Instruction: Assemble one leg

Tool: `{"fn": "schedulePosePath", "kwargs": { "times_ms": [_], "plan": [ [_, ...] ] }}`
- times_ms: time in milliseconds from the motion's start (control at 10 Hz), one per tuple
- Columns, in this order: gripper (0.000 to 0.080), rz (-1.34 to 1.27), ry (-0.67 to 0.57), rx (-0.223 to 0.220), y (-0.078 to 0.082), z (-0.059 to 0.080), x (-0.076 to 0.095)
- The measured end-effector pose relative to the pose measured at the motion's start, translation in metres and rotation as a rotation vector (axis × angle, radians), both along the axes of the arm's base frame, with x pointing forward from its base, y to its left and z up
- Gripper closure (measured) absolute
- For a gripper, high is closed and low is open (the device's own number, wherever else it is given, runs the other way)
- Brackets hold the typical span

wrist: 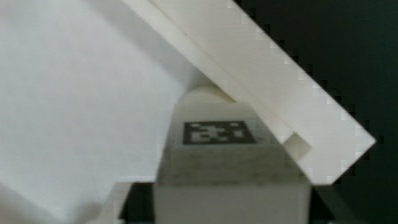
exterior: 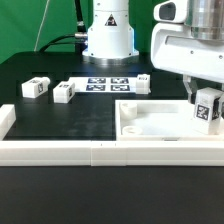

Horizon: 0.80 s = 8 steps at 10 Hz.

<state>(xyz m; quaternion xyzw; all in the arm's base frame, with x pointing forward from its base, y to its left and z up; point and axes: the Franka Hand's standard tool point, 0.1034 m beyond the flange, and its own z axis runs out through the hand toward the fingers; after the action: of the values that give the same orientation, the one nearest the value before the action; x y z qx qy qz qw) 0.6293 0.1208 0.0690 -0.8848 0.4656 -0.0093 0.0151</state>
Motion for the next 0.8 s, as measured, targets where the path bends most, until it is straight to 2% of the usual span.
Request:
{"fn": "schedulePosePath", "kwargs": {
  "times_ms": [300, 400, 500, 600, 700, 800],
  "plan": [
    [0.0509, -0.23, 0.006, 0.017, -0.0008, 0.0001, 0.0003],
    [0.0433, -0.218, 0.006, 0.016, -0.0003, -0.0004, 0.0],
    [0.0433, -0.177, 0.006, 0.015, -0.0004, -0.0005, -0.0001],
    [0.0251, -0.17, 0.008, 0.015, 0.0, -0.0005, -0.0002],
    [0.0165, -0.157, 0.008, 0.015, 0.0015, -0.0009, -0.0006],
    [0.0165, -0.048, 0.005, 0.011, 0.0021, -0.001, -0.0008]
  ]
}}
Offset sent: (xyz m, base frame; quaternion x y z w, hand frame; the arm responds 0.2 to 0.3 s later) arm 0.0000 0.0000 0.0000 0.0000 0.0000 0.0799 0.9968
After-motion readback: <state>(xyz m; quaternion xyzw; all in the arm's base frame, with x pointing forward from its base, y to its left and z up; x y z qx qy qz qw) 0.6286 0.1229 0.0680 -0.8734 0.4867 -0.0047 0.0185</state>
